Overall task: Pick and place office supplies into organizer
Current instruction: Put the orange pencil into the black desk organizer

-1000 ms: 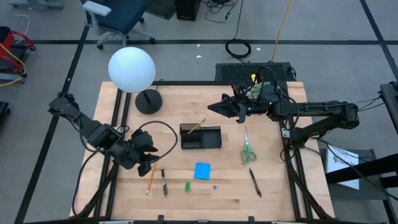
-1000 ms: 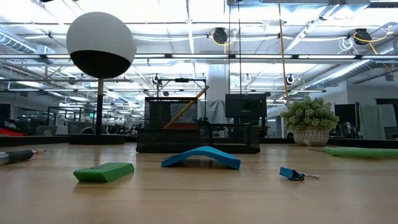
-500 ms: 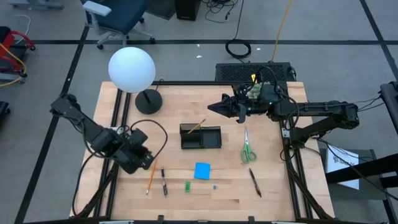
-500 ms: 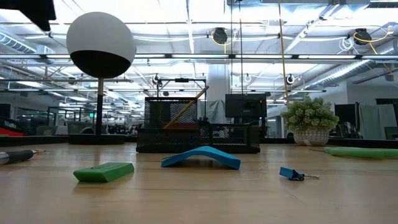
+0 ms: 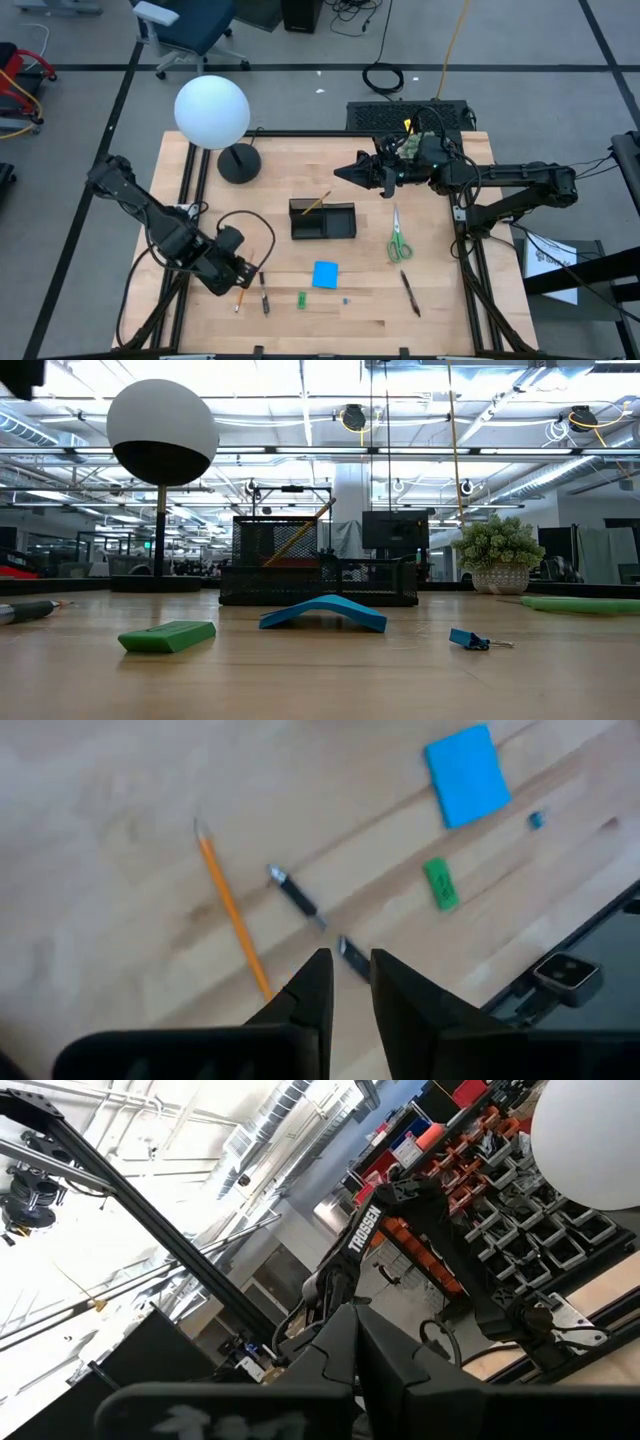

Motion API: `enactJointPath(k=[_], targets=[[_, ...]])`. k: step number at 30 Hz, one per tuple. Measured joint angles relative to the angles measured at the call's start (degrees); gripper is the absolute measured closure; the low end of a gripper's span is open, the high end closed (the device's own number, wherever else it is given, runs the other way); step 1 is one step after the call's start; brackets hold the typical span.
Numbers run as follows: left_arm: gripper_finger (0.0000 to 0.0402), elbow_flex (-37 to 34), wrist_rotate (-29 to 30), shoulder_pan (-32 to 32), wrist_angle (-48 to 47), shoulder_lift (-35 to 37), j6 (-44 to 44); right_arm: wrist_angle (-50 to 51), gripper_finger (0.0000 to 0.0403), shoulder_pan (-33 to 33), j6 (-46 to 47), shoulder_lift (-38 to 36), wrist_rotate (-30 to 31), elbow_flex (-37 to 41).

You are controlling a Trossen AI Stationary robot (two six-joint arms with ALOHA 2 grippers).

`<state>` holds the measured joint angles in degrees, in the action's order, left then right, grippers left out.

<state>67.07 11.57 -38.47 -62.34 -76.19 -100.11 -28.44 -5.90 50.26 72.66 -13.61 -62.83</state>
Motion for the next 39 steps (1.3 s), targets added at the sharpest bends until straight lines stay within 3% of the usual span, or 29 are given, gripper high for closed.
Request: enactJointPath(k=[4,11,15,19,27,39], targets=[[0.0339,0.0,-1.6,0.33,1.37,-1.01,-0.7,0.01,0.0403,0.01,0.0,0.0,0.0,0.0],[0.0339,0.0,1.34,1.85,11.11,-4.0,2.51,0.02,0.0403,0.01,0.02,0.0,0.0,0.0],[0.0339,0.0,-2.46,1.78,12.03,-5.42,2.73,-0.01,0.0403,0.0,0.0,0.0,0.0,0.0],[0.0339,0.02,-4.55,1.81,8.85,-5.25,2.02,-0.01,0.0403,0.01,0.0,0.0,0.0,0.0],[0.0339,0.02,-8.57,1.8,-6.72,-4.7,0.76,0.0,0.0403,-0.01,0.01,0.0,0.0,0.0],[0.0339,0.02,-8.96,-1.37,-8.09,-4.69,2.49,0.01,0.0403,-0.01,0.0,0.0,0.0,0.0]])
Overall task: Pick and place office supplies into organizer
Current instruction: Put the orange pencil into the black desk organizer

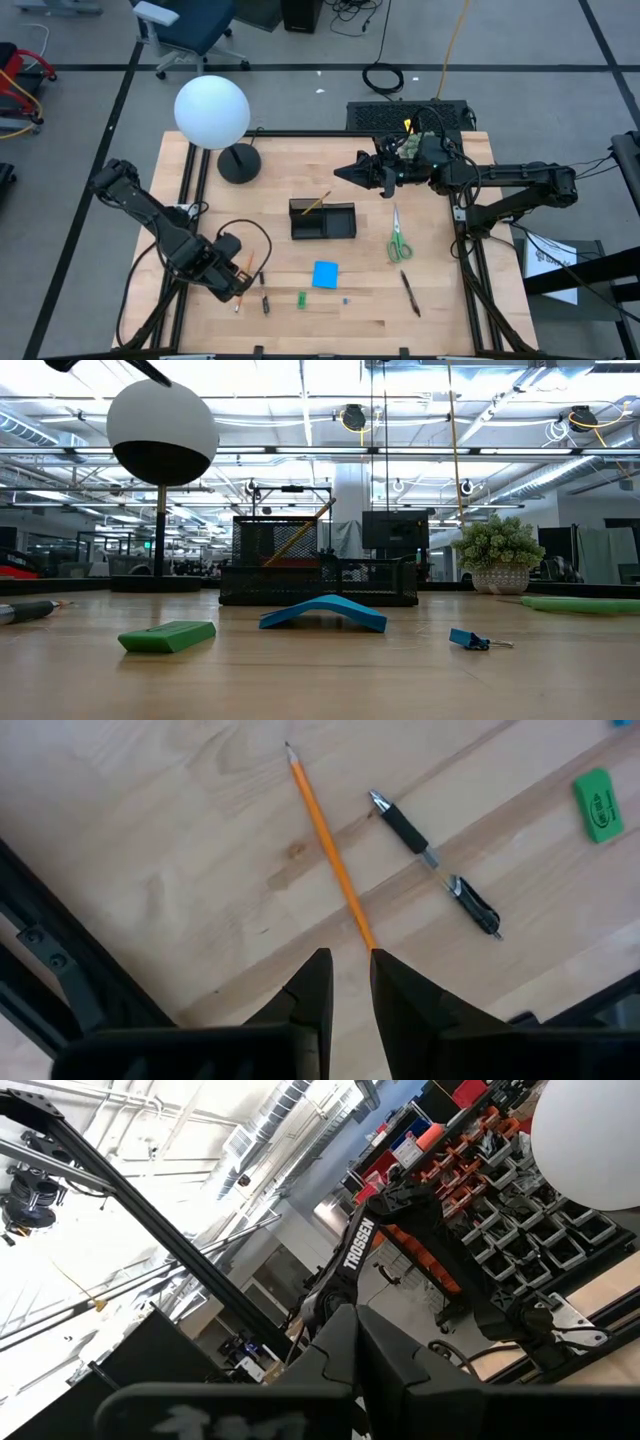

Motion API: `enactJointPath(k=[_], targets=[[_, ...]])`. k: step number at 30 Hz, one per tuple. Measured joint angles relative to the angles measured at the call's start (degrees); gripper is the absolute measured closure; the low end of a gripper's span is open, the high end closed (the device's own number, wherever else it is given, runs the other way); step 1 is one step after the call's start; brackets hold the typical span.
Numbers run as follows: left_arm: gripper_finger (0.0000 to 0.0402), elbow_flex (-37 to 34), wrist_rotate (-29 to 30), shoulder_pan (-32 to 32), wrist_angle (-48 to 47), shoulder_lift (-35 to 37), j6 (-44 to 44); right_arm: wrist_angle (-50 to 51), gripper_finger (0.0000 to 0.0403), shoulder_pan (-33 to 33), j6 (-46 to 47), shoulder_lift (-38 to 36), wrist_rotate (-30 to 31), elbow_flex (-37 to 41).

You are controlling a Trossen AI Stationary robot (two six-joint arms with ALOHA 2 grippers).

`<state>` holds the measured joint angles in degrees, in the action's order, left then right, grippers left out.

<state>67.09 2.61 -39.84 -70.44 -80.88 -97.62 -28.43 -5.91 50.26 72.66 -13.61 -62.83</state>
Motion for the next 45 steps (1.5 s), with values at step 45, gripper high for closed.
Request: enactJointPath(k=[45], targets=[[0.0339,-0.62,-2.58,0.59,7.3,-14.34,-9.53,0.0,0.0403,0.01,0.01,-0.02,-0.01,0.0]])
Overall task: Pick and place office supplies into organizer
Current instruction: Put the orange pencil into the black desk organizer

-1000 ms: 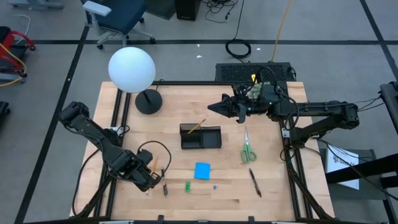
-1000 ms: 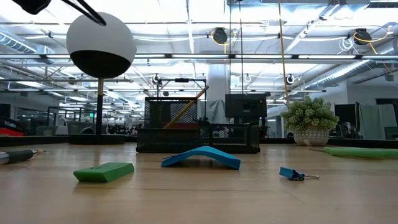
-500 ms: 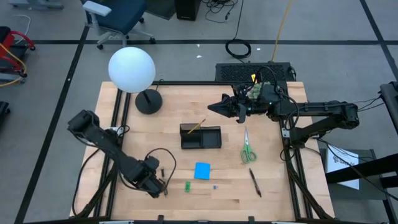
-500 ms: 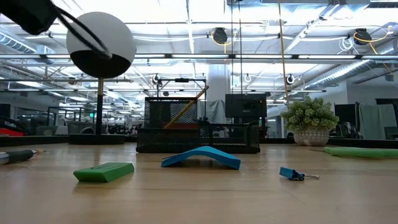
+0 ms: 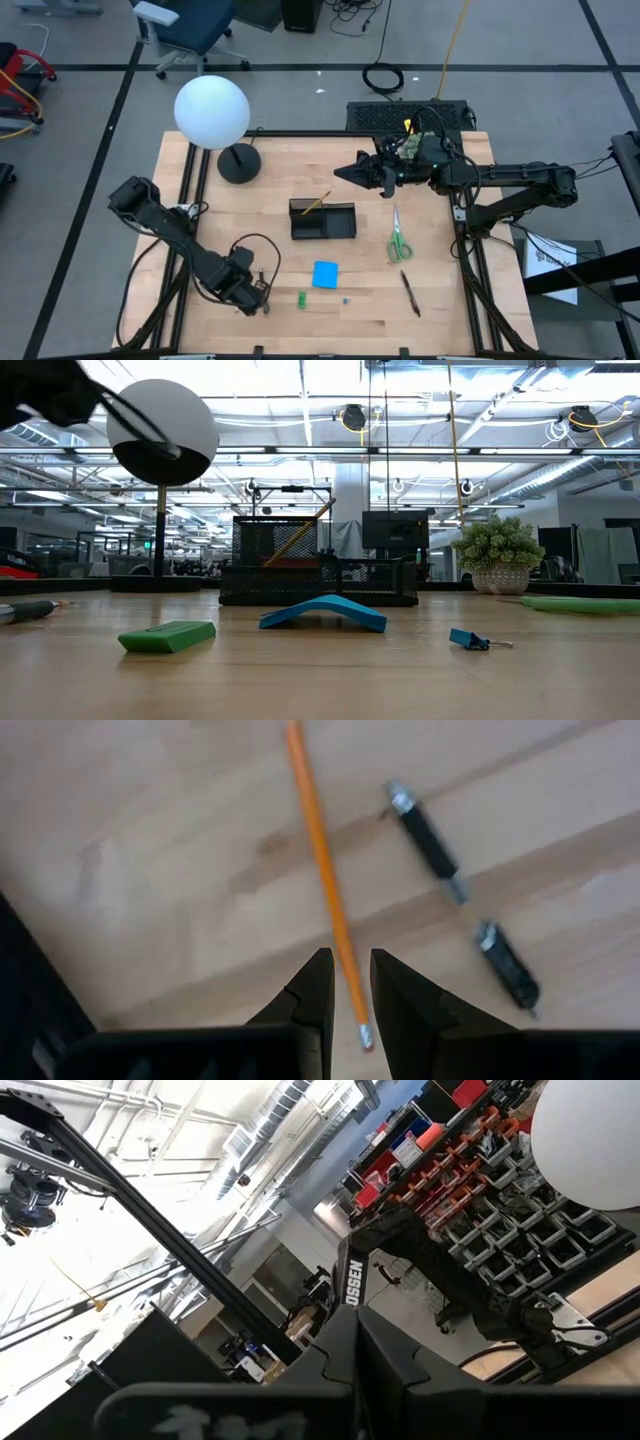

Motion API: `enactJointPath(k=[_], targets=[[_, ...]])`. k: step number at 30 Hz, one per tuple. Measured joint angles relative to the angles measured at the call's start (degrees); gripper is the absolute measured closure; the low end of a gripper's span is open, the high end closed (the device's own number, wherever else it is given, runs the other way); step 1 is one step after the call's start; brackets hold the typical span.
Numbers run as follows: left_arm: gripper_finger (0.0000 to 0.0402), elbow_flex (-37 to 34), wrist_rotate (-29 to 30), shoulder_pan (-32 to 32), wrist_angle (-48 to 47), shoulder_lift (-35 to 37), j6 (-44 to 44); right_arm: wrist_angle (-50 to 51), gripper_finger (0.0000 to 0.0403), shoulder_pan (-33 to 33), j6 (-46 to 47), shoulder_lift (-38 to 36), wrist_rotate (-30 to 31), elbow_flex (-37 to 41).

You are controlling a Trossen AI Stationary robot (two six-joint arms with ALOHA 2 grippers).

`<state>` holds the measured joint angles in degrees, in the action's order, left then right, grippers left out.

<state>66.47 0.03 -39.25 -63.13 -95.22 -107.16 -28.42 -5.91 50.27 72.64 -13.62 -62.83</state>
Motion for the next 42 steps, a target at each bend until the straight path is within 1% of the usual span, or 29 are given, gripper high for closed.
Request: enactJointPath(k=[6,12,14,18,21,37,39,42], targets=[[0.0339,-1.15,-1.05,-1.97,4.05,0.0,-5.13,0.0,0.0403,0.01,0.01,0.01,0.01,0.0],[0.0339,-1.45,-1.03,-2.07,4.99,0.0,-7.98,0.0,0.0403,0.02,0.01,0.0,0.01,0.0],[0.0339,-2.68,-1.19,-2.07,6.19,0.0,-8.82,0.0,0.0403,0.01,0.01,0.0,0.01,0.0],[0.0339,-6.34,-2.98,-2.03,12.2,-0.02,-9.59,0.0,0.0403,0.02,0.0,0.0,0.01,0.0],[0.0339,-7.69,-3.15,-2.04,14.79,-0.02,-9.5,0.0,0.0403,0.01,0.01,0.0,0.01,0.0],[0.0338,-7.91,-3.04,-2.11,13.44,-0.02,-7.12,0.0,0.0403,0.0,0.0,0.0,0.01,0.0],[0.0332,-7.91,-3.24,-2.11,13.51,-0.02,-7.11,0.0,0.0403,0.01,-0.01,0.0,0.01,0.0],[0.0309,-7.91,-4.45,-2.11,13.68,-0.02,-7.16,0.0,0.0403,0.01,0.0,0.0,0.0,0.0]])
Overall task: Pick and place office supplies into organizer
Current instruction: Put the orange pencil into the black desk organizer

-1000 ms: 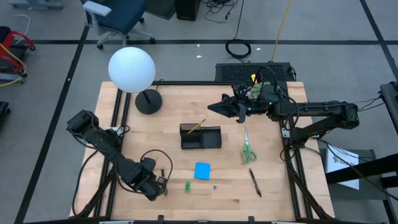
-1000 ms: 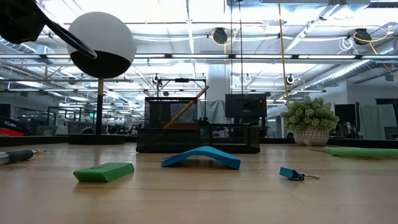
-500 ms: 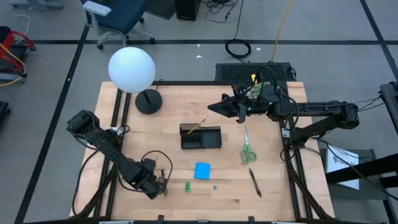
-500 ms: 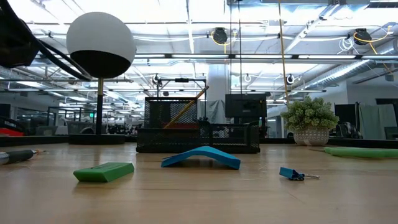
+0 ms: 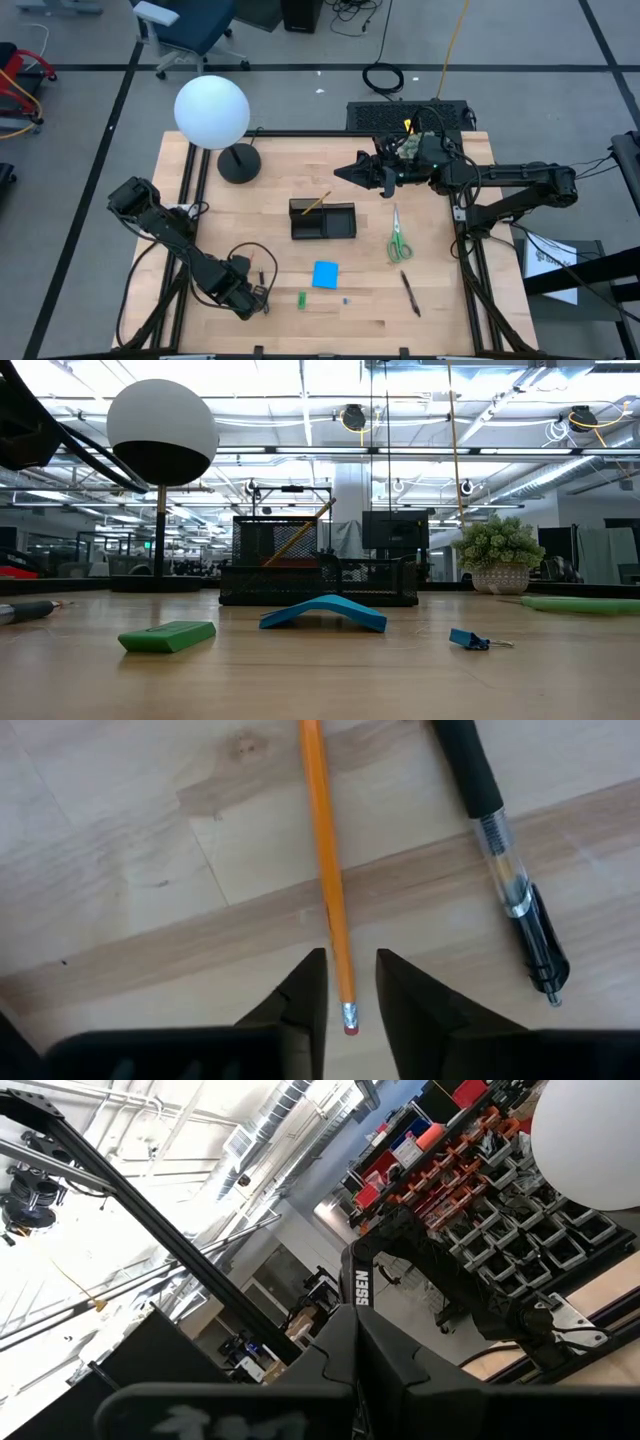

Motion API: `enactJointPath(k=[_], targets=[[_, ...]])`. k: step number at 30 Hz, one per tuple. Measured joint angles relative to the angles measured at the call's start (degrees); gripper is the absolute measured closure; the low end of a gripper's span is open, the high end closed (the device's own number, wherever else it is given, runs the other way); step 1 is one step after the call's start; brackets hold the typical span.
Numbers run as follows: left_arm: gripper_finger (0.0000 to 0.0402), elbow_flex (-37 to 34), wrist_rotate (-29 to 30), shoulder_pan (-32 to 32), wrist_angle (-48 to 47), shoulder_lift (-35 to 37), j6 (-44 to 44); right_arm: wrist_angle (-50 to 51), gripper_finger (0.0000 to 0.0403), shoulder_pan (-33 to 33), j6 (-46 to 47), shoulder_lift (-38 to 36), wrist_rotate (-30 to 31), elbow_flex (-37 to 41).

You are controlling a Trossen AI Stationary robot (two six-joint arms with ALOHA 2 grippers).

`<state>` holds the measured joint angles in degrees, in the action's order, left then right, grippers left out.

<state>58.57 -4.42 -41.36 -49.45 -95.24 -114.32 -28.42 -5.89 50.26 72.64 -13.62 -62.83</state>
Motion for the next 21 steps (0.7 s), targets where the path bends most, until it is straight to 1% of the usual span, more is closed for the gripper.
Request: enactJointPath(k=[5,9,13,15,18,21], targets=[[0.0256,0.0,-0.34,0.0,-0.06,0.0,-1.35,0.0,0.0403,-0.02,0.02,0.0,0.0,0.0],[0.0231,-0.01,-0.27,0.0,0.07,0.0,-1.59,0.0,0.0403,-0.01,0.0,0.0,0.0,0.0],[0.0225,-0.9,-0.33,0.0,0.94,0.0,-3.61,0.0,0.0403,-0.02,0.0,0.0,0.0,0.0],[0.0225,-2.69,-0.65,0.0,3.81,0.0,-4.66,-0.01,0.0403,-0.01,0.01,0.01,0.01,0.0],[0.0224,-5.78,-2.0,0.0,10.64,0.0,-5.18,0.0,0.0403,0.0,0.0,0.0,0.02,0.0],[0.0224,-7.4,-2.08,0.0,12.45,0.0,-6.14,0.0,0.0403,0.0,0.0,0.0,0.01,0.0]])
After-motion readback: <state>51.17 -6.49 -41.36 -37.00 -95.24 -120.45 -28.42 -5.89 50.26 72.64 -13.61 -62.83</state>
